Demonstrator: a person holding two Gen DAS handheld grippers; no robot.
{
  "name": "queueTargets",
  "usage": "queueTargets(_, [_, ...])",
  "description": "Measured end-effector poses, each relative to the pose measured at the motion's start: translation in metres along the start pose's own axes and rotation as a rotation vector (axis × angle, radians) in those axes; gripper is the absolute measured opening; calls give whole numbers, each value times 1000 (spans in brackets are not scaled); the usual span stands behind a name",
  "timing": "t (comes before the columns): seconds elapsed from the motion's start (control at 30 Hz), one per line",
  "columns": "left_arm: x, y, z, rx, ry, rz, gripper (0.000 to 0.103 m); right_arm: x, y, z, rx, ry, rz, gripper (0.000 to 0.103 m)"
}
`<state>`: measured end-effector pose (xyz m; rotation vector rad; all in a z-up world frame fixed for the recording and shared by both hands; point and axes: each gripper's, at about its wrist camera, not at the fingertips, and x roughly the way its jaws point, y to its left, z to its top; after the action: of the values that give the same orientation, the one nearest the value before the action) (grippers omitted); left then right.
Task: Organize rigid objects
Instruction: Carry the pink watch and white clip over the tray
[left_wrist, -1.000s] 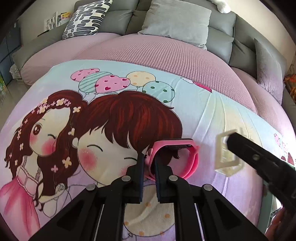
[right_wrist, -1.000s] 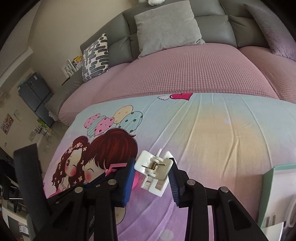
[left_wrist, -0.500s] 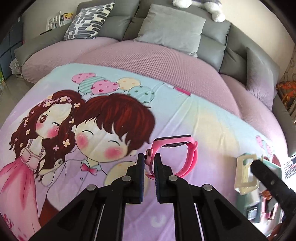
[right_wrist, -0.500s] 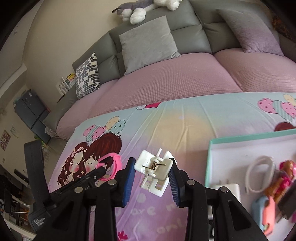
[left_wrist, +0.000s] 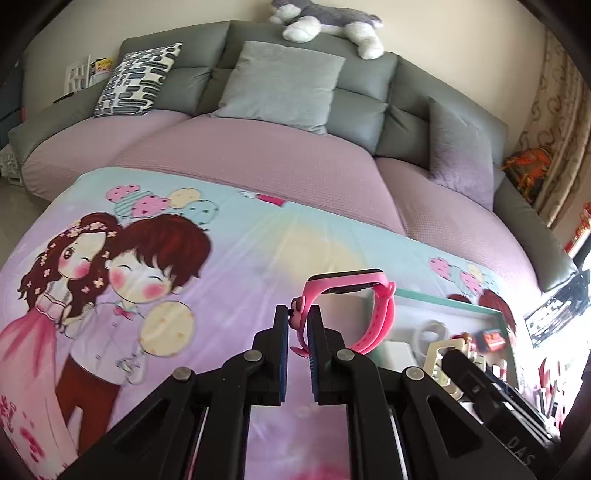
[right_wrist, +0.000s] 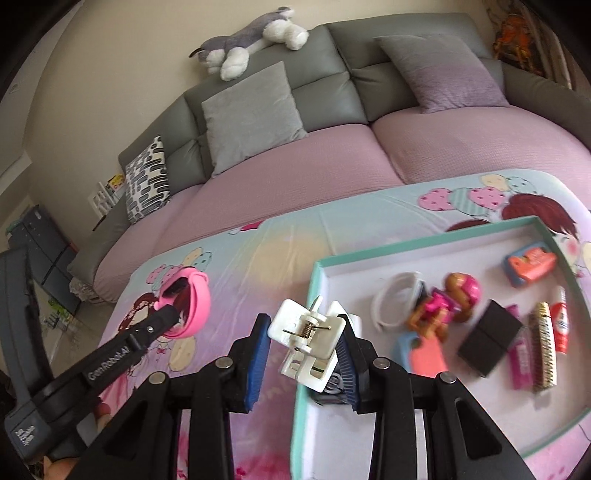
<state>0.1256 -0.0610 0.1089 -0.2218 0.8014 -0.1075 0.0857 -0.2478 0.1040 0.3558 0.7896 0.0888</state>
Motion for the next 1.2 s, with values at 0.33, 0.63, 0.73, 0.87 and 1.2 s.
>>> queueTargets(0.33, [-6, -67, -31, 133, 29, -76, 10, -42, -71, -7, 65, 3, -198, 37])
queueTargets(0.63, [2, -100, -51, 212, 74, -106, 10, -59, -100, -5, 63, -1, -274, 37])
queueTargets(0.73, [6, -106, -57, 226, 88, -102, 10, -61, -100, -5, 44, 0, -282, 37])
queueTargets(0.87, [9, -108, -60, 235, 105, -94, 10, -59, -102, -5, 38, 10, -291, 37])
queueTargets(1.2, [24, -120, -75, 278, 170, -65, 10, -41, -115, -13, 36, 90, -288, 38])
